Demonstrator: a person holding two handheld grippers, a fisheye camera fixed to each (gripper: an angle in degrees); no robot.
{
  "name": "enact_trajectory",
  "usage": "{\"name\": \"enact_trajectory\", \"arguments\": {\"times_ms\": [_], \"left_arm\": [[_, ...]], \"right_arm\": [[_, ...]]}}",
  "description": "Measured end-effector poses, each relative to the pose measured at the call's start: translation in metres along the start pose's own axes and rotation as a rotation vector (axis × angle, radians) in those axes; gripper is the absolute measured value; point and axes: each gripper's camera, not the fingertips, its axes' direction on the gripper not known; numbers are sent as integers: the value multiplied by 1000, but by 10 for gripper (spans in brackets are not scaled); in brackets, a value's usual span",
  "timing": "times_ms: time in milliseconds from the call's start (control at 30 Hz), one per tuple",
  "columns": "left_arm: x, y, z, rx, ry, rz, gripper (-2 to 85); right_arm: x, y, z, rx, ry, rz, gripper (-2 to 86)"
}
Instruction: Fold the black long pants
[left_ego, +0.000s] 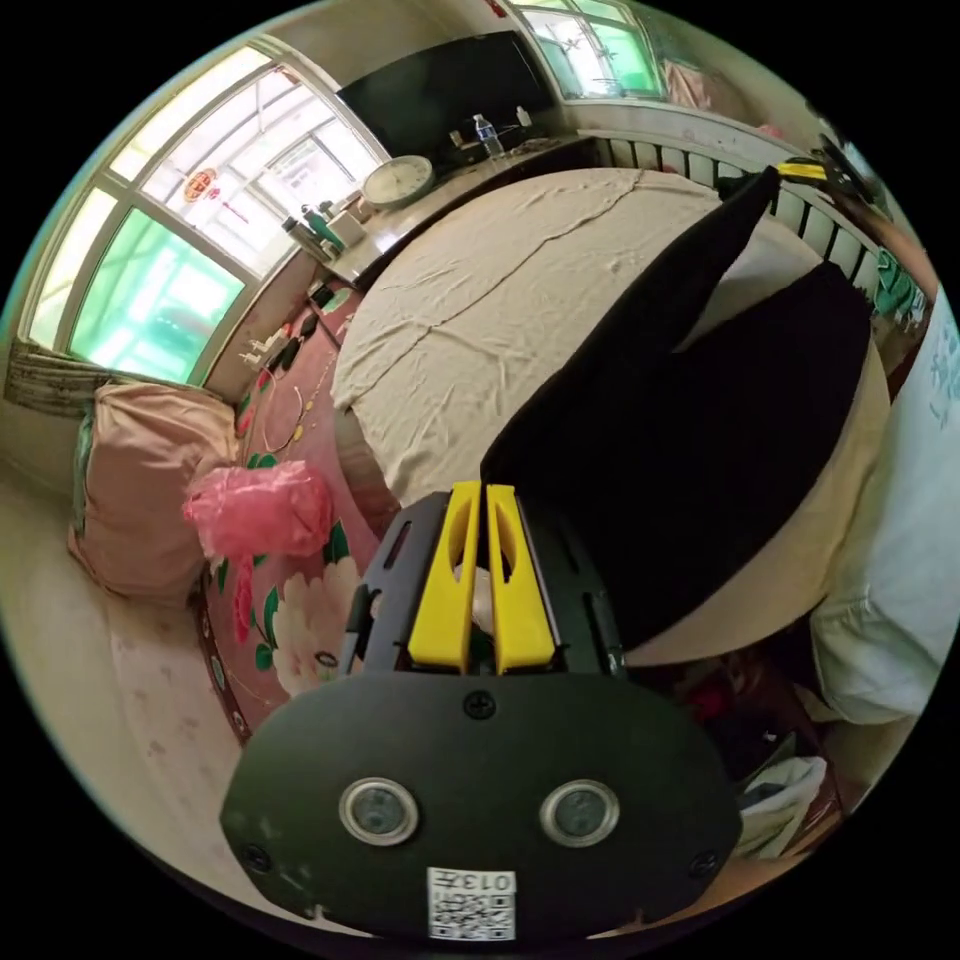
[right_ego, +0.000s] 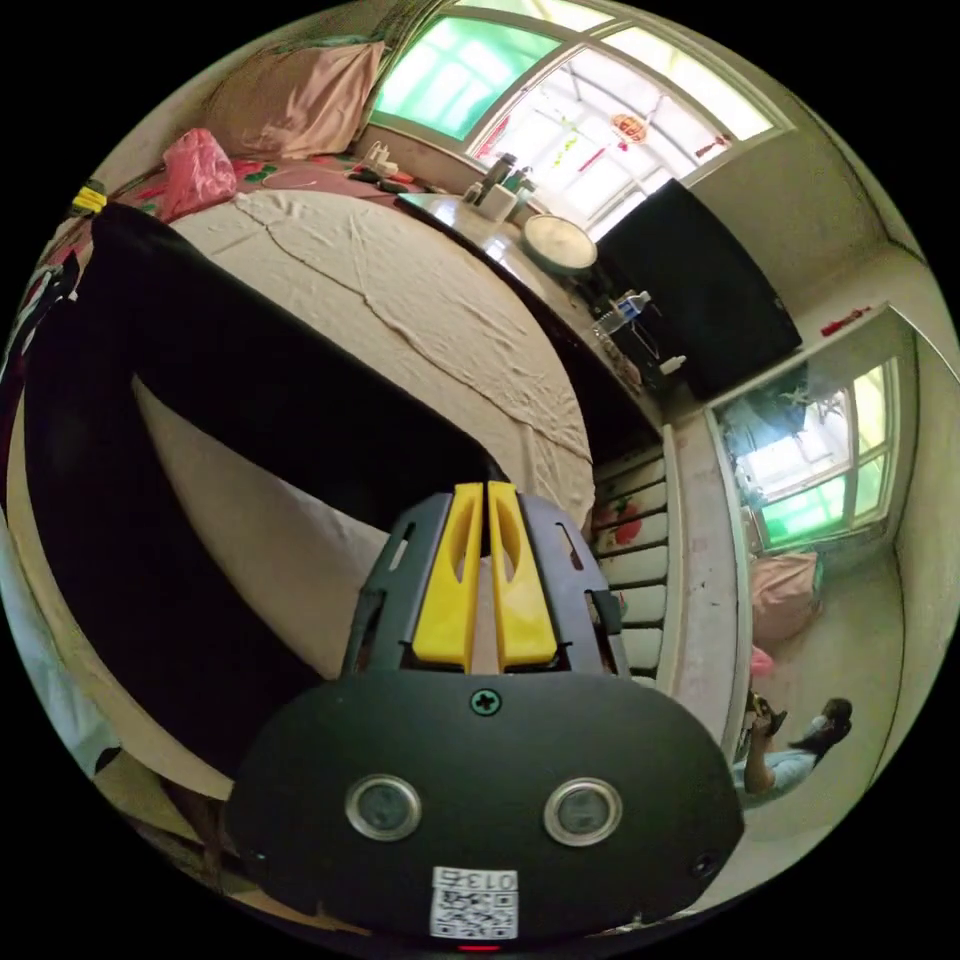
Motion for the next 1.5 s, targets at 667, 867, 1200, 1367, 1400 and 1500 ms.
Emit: {"name": "enact_trajectory", "arguments": {"times_ms": [667,867,1200,1367,1400,1500], "left_arm": [[159,146,55,-217,82,-56,4],[160,148,81,-296,206,-95,12],[200,94,37,-36,212,-50,14],[253,40,109,-187,323,85,-1],[257,39,117,-225,323,98,-1],[260,35,133,-283,346,98,-3]], "right_arm": [[-103,209,-75,-257,59,346,13],[-88,256,-66,-379,-137,476,62],[-23,231,-76,-188,-125,469,151],[-14,230,-30,-353,-107,372,28],[5,239,-37,-361,-79,445,23],[69,282,-88,-151,-201,718,18]]}}
